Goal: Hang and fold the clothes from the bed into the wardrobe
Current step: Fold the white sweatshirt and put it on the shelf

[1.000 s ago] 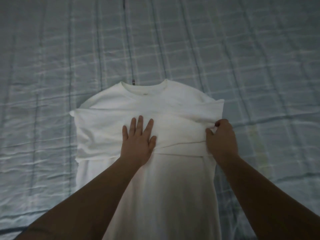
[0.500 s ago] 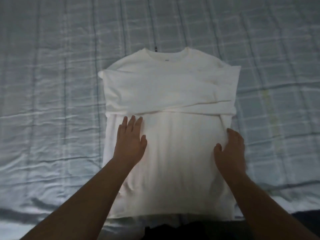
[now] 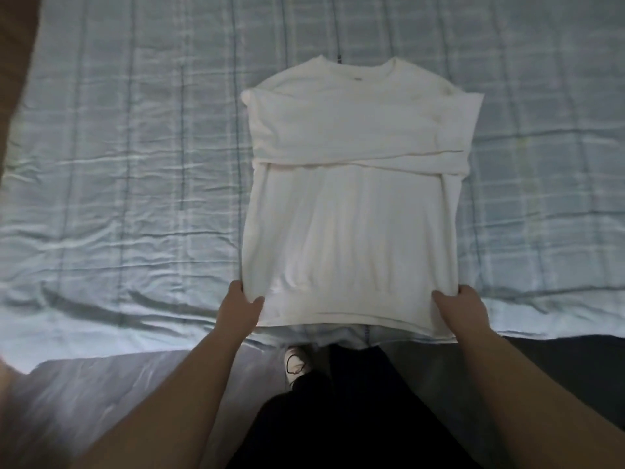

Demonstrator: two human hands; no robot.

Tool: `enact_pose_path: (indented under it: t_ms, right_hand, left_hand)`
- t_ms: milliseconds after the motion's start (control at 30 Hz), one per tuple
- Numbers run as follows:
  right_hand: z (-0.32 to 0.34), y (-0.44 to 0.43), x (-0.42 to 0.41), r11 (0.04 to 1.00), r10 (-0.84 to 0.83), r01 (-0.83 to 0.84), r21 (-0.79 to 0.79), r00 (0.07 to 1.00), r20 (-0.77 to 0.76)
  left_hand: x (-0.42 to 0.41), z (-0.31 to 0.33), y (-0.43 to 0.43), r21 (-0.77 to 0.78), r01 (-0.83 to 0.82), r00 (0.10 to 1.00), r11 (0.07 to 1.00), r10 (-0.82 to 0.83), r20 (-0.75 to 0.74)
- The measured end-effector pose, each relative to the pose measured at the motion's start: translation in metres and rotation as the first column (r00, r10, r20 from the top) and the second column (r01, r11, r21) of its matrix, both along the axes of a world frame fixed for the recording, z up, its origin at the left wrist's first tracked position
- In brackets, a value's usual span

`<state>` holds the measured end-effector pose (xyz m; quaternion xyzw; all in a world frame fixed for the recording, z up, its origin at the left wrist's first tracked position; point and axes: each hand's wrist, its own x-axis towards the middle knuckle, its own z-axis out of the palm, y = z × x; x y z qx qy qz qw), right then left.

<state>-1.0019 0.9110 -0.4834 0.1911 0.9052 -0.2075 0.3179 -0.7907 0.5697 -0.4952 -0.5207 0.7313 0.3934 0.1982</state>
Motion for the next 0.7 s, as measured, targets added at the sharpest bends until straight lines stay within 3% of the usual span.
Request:
enact_pose_path:
  t_ms: [67, 133, 233, 300, 467, 700]
  right_hand:
    - [0.002, 0.010, -0.002, 0.998, -0.053, 0.055, -0.034, 0.996, 0.072]
    - [0.007, 0.021, -0.002, 0.971, -0.167, 0.184, -0.152, 0.978, 0.122]
    - [0.029, 0.031, 0.004, 0.811, -0.364, 0.433, -0.393, 0.900, 0.240]
    - [0.051, 0.033, 0.006, 0.723, -0.398, 0.486, -0.490, 0.874, 0.279]
    - [0.119, 0.038, 0.008, 0.686, -0.337, 0.424, -0.591, 0.906, 0.257]
    - [0.177, 0.059, 0.054, 0.571, -0.476, 0.506, -0.646, 0.846, 0.242]
  left_hand:
    - [0.003, 0.003, 0.002, 0.086, -0.078, 0.997, 0.993, 0.078, 0.003]
    - [0.007, 0.013, 0.000, 0.270, -0.269, 0.955, 0.925, 0.293, -0.049]
    - [0.015, 0.039, -0.005, 0.472, -0.403, 0.857, 0.784, 0.504, -0.104]
    - [0.020, 0.063, -0.010, 0.480, -0.368, 0.854, 0.796, 0.494, -0.164]
    - [0.028, 0.135, -0.013, 0.513, -0.311, 0.815, 0.800, 0.503, -0.289]
    - [0.067, 0.185, -0.004, 0.644, -0.311, 0.762, 0.699, 0.588, -0.271]
